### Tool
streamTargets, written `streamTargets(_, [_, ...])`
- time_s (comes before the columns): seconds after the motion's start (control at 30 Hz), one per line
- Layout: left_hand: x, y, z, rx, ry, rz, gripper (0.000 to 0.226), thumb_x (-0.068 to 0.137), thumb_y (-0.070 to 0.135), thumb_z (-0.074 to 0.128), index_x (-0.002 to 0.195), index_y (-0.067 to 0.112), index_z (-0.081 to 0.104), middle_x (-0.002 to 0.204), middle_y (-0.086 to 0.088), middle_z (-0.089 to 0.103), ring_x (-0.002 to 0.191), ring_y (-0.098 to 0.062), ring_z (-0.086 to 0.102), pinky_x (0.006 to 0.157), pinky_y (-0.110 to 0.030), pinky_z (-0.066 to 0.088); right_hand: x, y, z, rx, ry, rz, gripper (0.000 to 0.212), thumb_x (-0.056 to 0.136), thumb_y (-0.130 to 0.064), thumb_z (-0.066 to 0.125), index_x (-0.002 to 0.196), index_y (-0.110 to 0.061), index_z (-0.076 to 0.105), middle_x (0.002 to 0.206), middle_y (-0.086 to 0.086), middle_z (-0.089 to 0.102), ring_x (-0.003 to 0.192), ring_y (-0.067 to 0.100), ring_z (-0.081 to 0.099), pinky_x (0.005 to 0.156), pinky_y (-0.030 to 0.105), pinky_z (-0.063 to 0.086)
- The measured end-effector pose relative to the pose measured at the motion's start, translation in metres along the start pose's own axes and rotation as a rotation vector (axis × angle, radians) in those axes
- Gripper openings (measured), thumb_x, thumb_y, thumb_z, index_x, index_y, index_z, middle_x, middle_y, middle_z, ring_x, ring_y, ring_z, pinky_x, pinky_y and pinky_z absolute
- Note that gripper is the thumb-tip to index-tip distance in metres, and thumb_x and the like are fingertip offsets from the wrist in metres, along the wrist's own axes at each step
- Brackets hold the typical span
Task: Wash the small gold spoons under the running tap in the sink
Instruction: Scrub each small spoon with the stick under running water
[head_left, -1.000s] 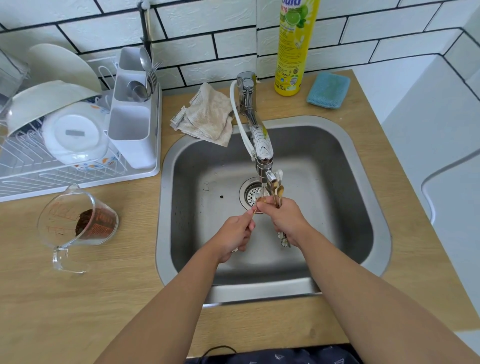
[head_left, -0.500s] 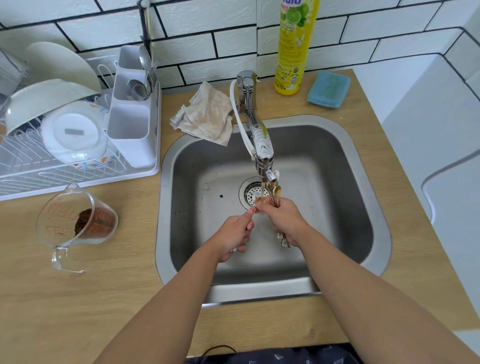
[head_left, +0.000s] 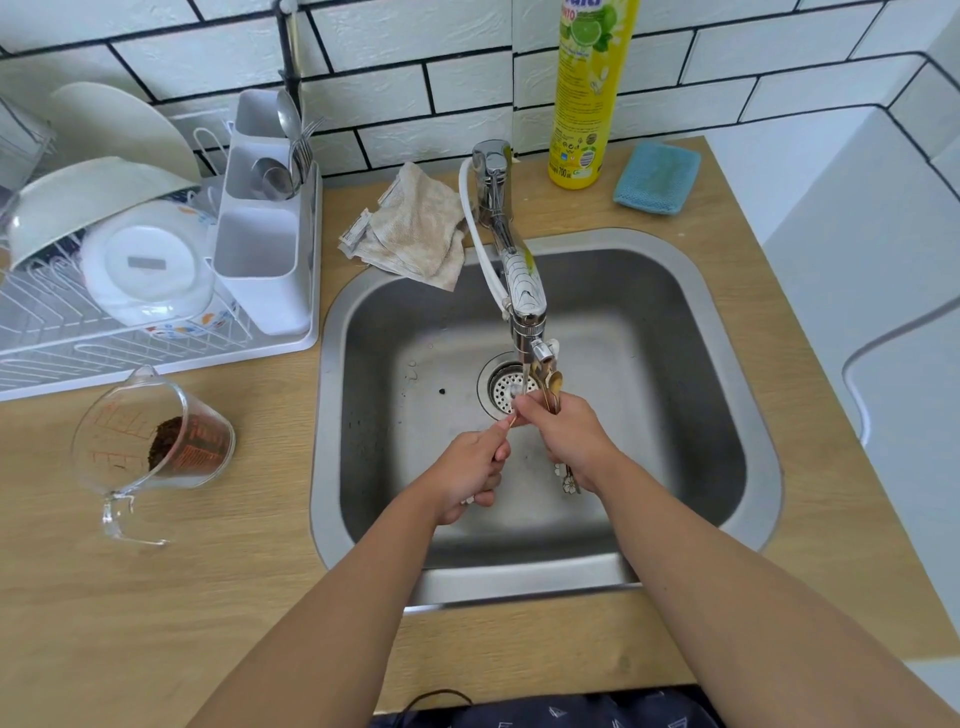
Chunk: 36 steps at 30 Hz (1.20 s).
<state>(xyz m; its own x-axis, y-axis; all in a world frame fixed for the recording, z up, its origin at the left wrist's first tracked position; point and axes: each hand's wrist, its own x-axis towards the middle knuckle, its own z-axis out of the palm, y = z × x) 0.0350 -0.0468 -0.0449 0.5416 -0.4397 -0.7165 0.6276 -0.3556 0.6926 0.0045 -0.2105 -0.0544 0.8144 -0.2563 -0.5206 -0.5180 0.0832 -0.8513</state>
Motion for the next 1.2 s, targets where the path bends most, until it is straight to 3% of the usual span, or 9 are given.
streamTargets(0.07, [0.0003, -0.0001, 0.0000, -0.004, 0.008, -0.007, 0.051, 0.093, 0.064, 0.051, 0.060, 0.026, 0.043, 0.055, 0.004, 0.024, 0.046, -0.013, 0.018, 0.041, -0.022, 0.019, 0.0011, 0.0005, 0.0001, 0.000, -0.011, -0.003, 0.012, 0.099, -0.029, 0.065, 0.099, -0.024, 0.076, 0.087, -0.009, 0.078, 0.042, -0.007, 0.049, 0.050, 0.016, 0.036])
streamTargets(0.17, [0.0009, 0.0011, -0.0015, -0.033, 0.018, -0.005, 0.052, 0.094, 0.062, 0.051, 0.057, 0.027, 0.045, 0.055, 0.005, 0.025, 0.045, -0.013, 0.018, 0.040, -0.022, 0.020, -0.0002, 0.0028, 0.0006, 0.045, -0.053, -0.024, 0.014, 0.094, -0.020, 0.072, 0.108, -0.023, 0.074, 0.072, -0.011, 0.063, 0.042, -0.003, 0.045, 0.043, 0.012, 0.035])
streamTargets(0.33, [0.0004, 0.0002, -0.0003, -0.046, -0.009, -0.004, 0.051, 0.097, 0.057, 0.049, 0.055, 0.028, 0.046, 0.055, 0.005, 0.026, 0.045, -0.012, 0.018, 0.040, -0.021, 0.019, 0.0004, 0.0026, -0.0024, 0.091, -0.007, -0.082, 0.007, 0.092, -0.023, 0.077, 0.092, -0.018, 0.072, 0.071, -0.011, 0.077, 0.045, -0.007, 0.056, 0.044, 0.005, 0.039])
streamTargets(0.5, [-0.0001, 0.0011, 0.0012, -0.025, -0.007, -0.025, 0.049, 0.096, 0.057, 0.050, 0.060, 0.026, 0.043, 0.055, 0.005, 0.026, 0.045, -0.012, 0.019, 0.040, -0.021, 0.019, 0.0019, 0.0036, 0.0004, -0.042, 0.039, -0.076, 0.019, 0.101, -0.031, 0.065, 0.086, -0.023, 0.074, 0.079, -0.015, 0.079, 0.058, -0.011, 0.062, 0.061, 0.018, 0.040])
streamTargets(0.6, [-0.0007, 0.0009, -0.0010, -0.019, 0.002, -0.039, 0.050, 0.094, 0.061, 0.052, 0.060, 0.025, 0.043, 0.055, 0.005, 0.026, 0.045, -0.012, 0.019, 0.039, -0.021, 0.020, 0.0030, 0.0049, 0.0006, -0.050, -0.005, -0.054, 0.019, 0.102, -0.024, 0.061, 0.088, -0.026, 0.074, 0.083, -0.020, 0.079, 0.073, -0.011, 0.068, 0.066, 0.017, 0.042])
streamTargets(0.73, [-0.0009, 0.0015, -0.0014, -0.047, -0.005, -0.036, 0.051, 0.094, 0.061, 0.052, 0.056, 0.027, 0.045, 0.056, 0.004, 0.027, 0.045, -0.012, 0.019, 0.039, -0.021, 0.020, 0.0025, 0.0048, -0.0010, 0.027, 0.015, -0.082, 0.009, 0.095, -0.021, 0.071, 0.087, -0.021, 0.074, 0.081, -0.012, 0.080, 0.056, -0.009, 0.064, 0.050, 0.005, 0.041])
streamTargets(0.93, [-0.0015, 0.0015, 0.0009, -0.062, -0.043, -0.044, 0.051, 0.094, 0.060, 0.052, 0.057, 0.027, 0.044, 0.057, 0.004, 0.026, 0.046, -0.012, 0.017, 0.038, -0.020, 0.020, 0.0013, 0.0033, -0.0018, 0.036, 0.064, -0.085, 0.017, 0.086, -0.032, 0.082, 0.088, -0.016, 0.076, 0.080, -0.007, 0.080, 0.077, -0.001, 0.073, 0.067, 0.007, 0.048])
streamTargets(1.03, [-0.0021, 0.0022, 0.0021, -0.065, -0.041, -0.056, 0.052, 0.093, 0.062, 0.054, 0.056, 0.027, 0.044, 0.055, 0.005, 0.027, 0.045, -0.012, 0.017, 0.038, -0.021, 0.019, 0.0022, 0.0031, -0.0002, -0.065, 0.104, -0.071, 0.026, 0.096, -0.042, 0.069, 0.093, -0.018, 0.079, 0.081, -0.011, 0.080, 0.078, -0.002, 0.070, 0.068, 0.016, 0.046])
streamTargets(1.2, [-0.0020, 0.0036, -0.0008, -0.084, -0.013, -0.063, 0.053, 0.093, 0.062, 0.053, 0.054, 0.027, 0.044, 0.056, 0.004, 0.027, 0.044, -0.011, 0.018, 0.038, -0.020, 0.018, -0.0012, 0.0025, 0.0001, -0.014, 0.001, -0.107, 0.012, 0.098, -0.027, 0.069, 0.088, -0.026, 0.076, 0.079, -0.016, 0.077, 0.076, -0.010, 0.068, 0.065, 0.005, 0.045])
